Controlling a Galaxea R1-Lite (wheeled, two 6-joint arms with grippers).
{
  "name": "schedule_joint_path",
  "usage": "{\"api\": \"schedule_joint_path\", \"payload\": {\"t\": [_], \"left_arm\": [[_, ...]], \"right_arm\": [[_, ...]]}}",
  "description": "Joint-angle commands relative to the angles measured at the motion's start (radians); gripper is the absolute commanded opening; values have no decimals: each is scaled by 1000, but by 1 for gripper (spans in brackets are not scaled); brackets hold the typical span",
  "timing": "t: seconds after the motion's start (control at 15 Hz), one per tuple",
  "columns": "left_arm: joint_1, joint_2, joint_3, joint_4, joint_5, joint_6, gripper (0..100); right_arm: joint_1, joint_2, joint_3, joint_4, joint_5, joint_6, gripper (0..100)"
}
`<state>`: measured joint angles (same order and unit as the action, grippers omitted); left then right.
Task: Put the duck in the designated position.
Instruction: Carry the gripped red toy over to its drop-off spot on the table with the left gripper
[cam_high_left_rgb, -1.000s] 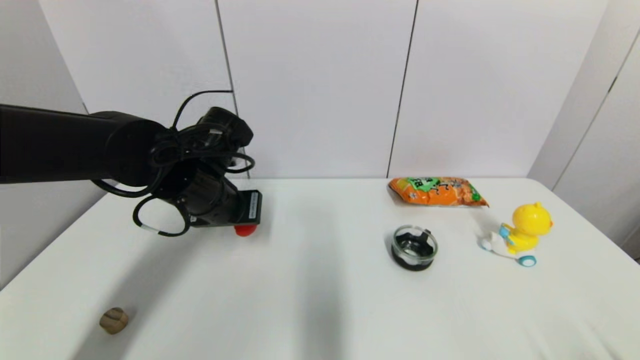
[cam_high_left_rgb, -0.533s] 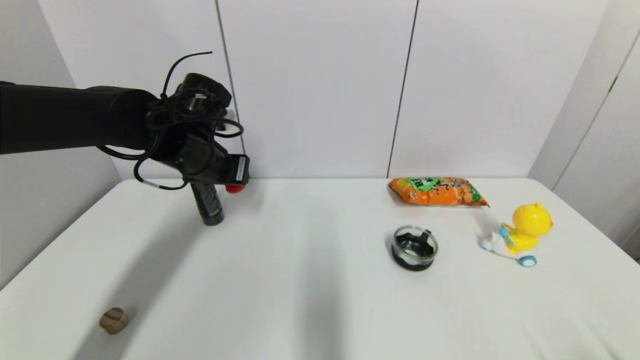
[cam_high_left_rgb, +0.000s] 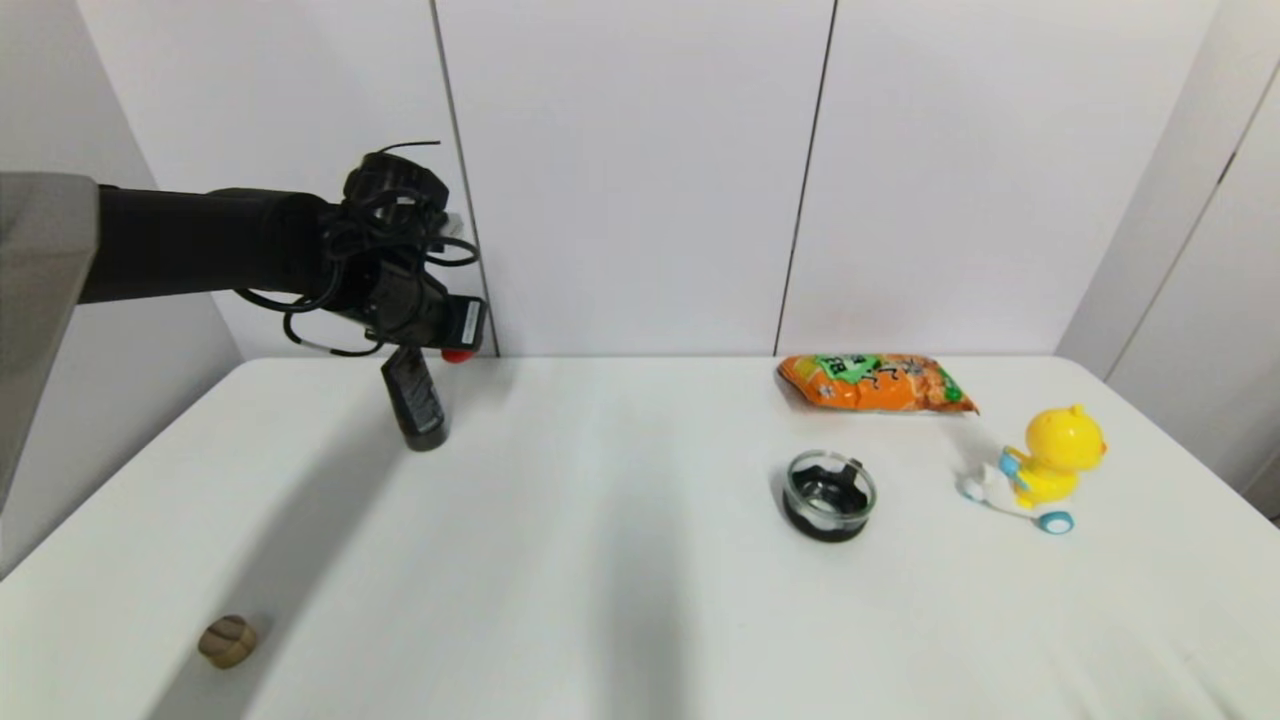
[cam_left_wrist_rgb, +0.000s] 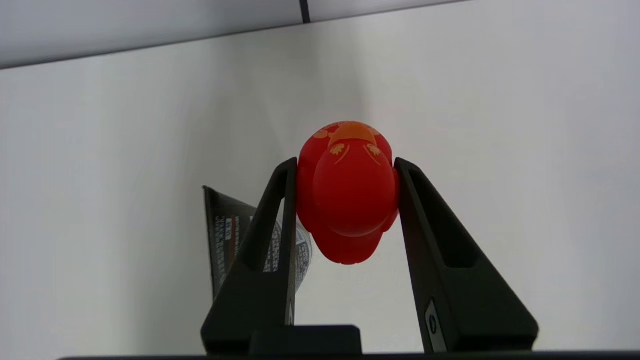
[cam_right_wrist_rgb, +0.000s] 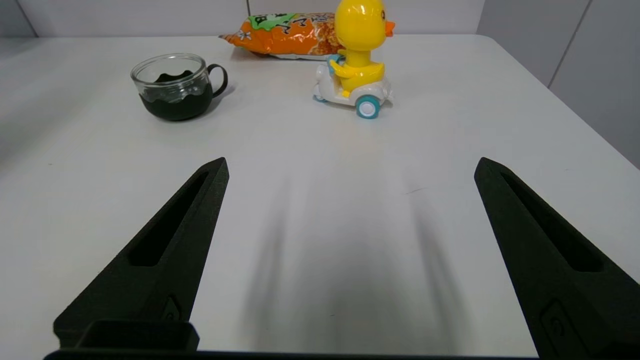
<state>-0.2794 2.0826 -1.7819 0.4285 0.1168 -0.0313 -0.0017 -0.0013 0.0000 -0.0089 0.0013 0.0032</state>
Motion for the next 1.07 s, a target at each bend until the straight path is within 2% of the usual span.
{"api": "schedule_joint_path", "payload": {"t": [0.07,1.07], "left_arm": [[5,40,-77,3,3,22,0],[111,105,-180,1,9,195,0]], "right_arm": [[0,1,0,0,0,0,100],[0,1,0,0,0,0,100]]}}
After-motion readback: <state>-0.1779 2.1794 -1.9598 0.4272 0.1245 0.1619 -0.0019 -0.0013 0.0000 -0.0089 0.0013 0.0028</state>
